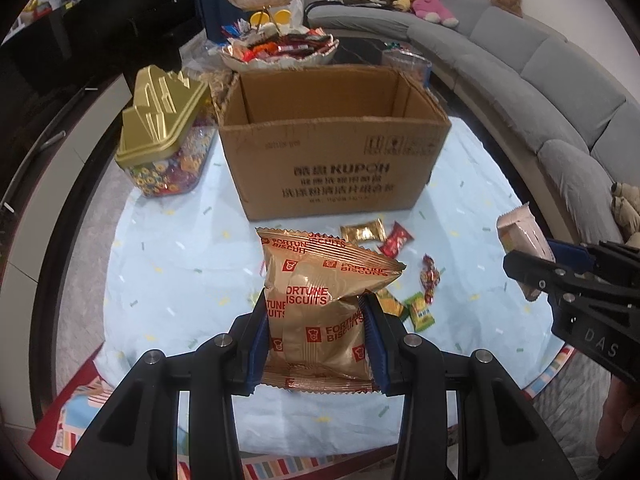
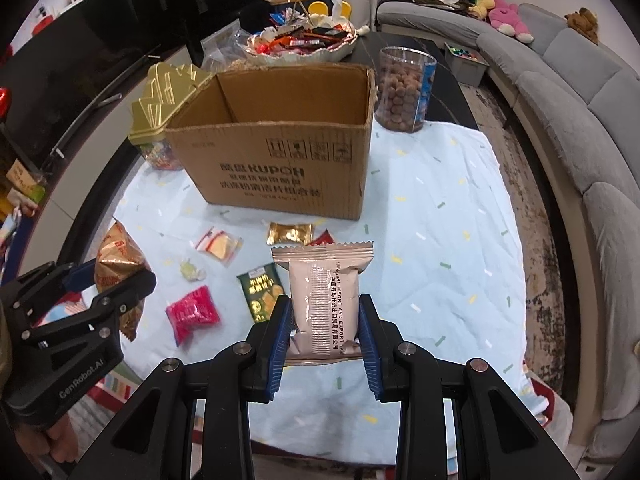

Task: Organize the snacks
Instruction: 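Carry the gold bag into the box with the left tool while the right tool carries the white-pink packet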

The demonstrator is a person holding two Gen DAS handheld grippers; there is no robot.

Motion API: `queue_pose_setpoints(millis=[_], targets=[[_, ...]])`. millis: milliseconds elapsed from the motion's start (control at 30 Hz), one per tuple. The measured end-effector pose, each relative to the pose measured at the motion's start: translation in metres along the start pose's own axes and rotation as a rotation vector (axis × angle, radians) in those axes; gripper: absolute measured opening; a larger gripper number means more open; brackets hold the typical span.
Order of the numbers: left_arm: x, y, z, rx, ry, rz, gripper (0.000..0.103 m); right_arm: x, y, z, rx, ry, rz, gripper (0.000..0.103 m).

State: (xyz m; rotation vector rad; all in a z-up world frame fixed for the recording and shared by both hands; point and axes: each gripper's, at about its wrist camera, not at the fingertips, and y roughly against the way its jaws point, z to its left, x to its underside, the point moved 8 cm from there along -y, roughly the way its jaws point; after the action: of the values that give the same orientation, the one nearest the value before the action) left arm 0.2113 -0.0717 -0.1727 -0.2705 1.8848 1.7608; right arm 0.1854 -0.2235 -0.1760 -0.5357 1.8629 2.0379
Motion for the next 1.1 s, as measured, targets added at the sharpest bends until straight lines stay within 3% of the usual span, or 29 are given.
queue_pose_setpoints(millis=[1100], targets=[[-0.120,0.014,0.029,-0.025,0.035,-0.090,0.041,-0.115,0.033,0.009,0.034,-0.009,-0.170,0.034]])
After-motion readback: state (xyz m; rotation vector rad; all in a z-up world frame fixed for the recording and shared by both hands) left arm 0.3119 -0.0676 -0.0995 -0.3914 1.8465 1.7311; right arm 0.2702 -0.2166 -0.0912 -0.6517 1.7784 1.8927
